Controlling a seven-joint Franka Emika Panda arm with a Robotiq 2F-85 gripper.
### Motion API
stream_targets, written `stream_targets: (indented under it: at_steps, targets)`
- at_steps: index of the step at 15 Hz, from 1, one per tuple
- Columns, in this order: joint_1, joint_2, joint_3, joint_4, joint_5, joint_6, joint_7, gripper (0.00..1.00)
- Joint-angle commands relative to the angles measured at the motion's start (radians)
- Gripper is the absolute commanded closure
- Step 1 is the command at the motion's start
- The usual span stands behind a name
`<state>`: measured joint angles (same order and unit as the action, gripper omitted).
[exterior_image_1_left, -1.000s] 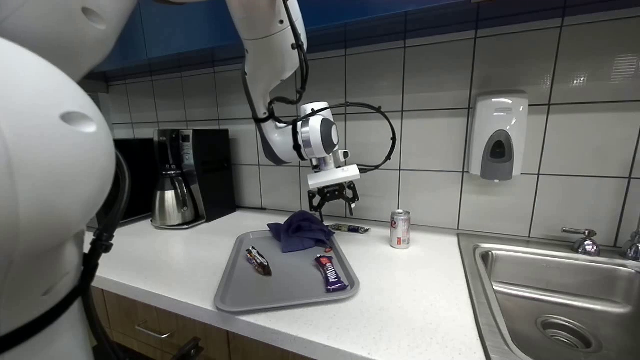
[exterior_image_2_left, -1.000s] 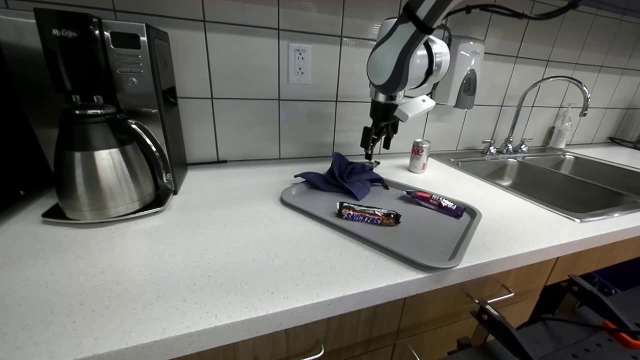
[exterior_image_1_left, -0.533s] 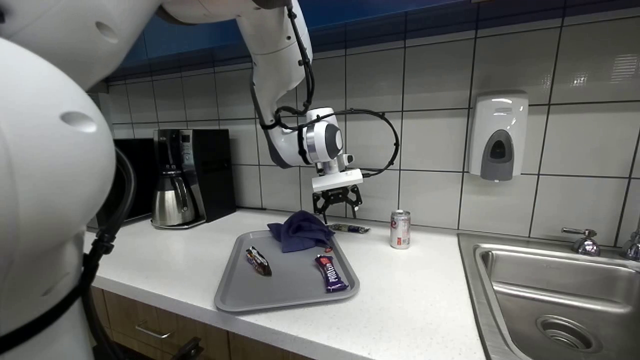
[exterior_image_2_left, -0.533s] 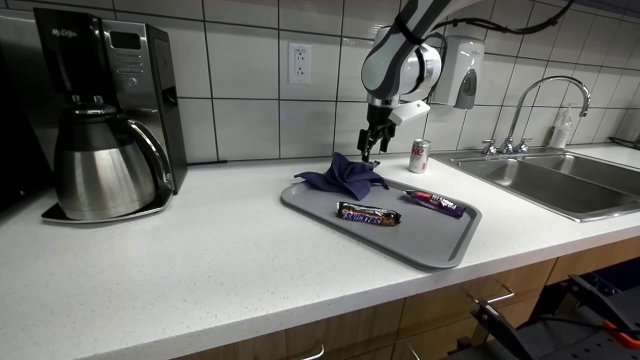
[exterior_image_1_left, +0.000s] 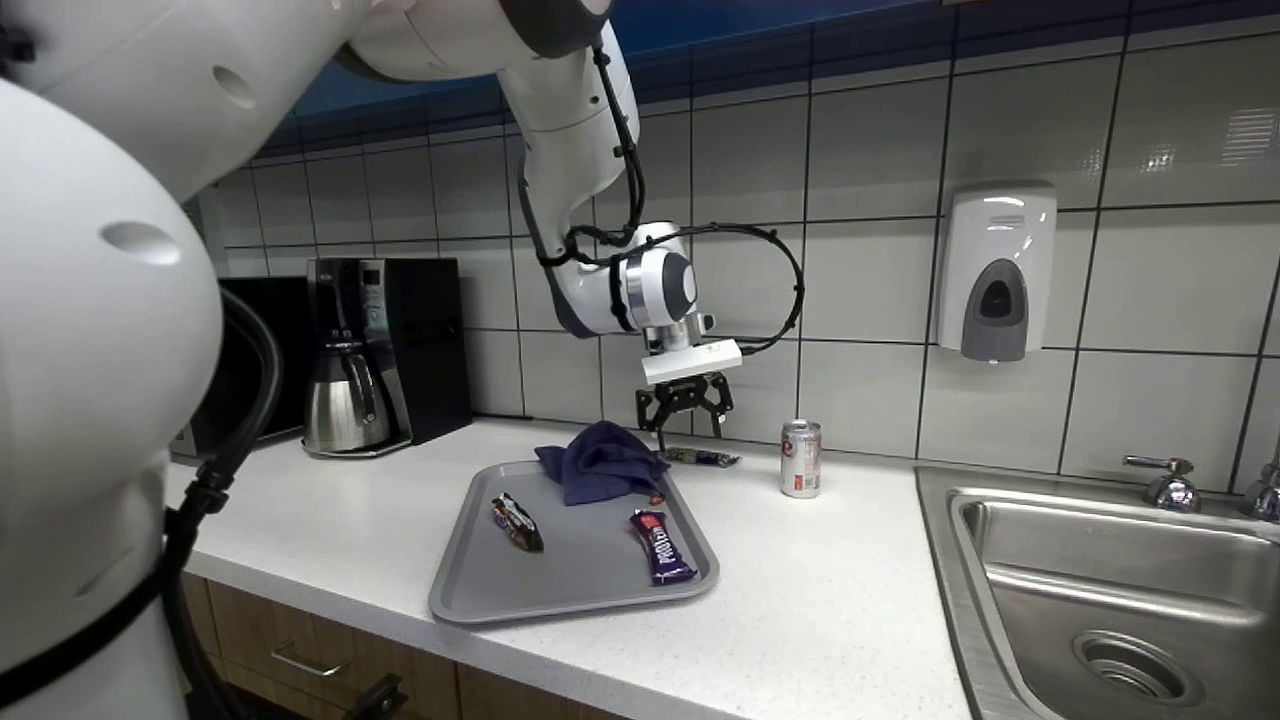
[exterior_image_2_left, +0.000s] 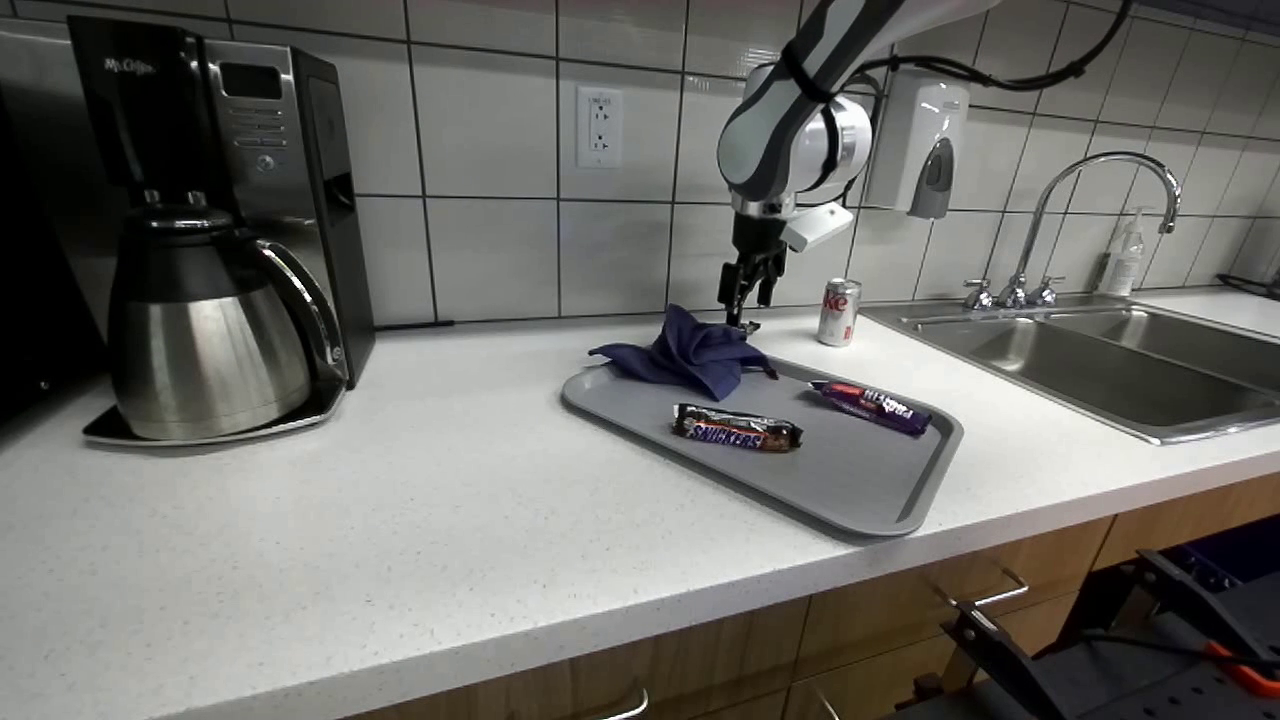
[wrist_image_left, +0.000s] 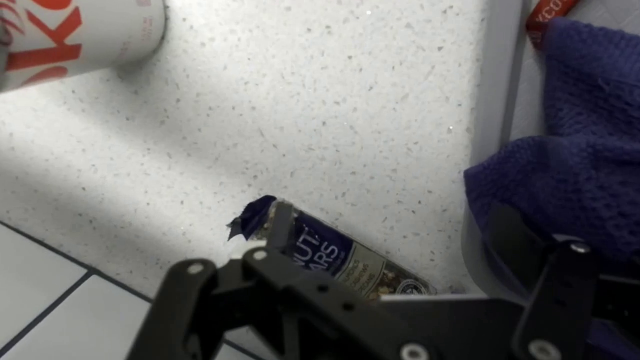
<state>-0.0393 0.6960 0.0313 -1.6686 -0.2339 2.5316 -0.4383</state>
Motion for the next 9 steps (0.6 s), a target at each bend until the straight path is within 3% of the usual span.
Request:
stream_targets:
  at_steps: [1, 5, 9]
  targets:
    - [-0.069, 0.048, 0.069, 0.097, 0.031, -0.075, -0.160, 0.00]
    - [-0.123, 0.082, 0.129, 0.154, 0.077, -0.127, -0.347, 0.00]
    - [-0.122, 0.114, 0.131, 0.203, 0.094, -0.165, -0.477, 0.00]
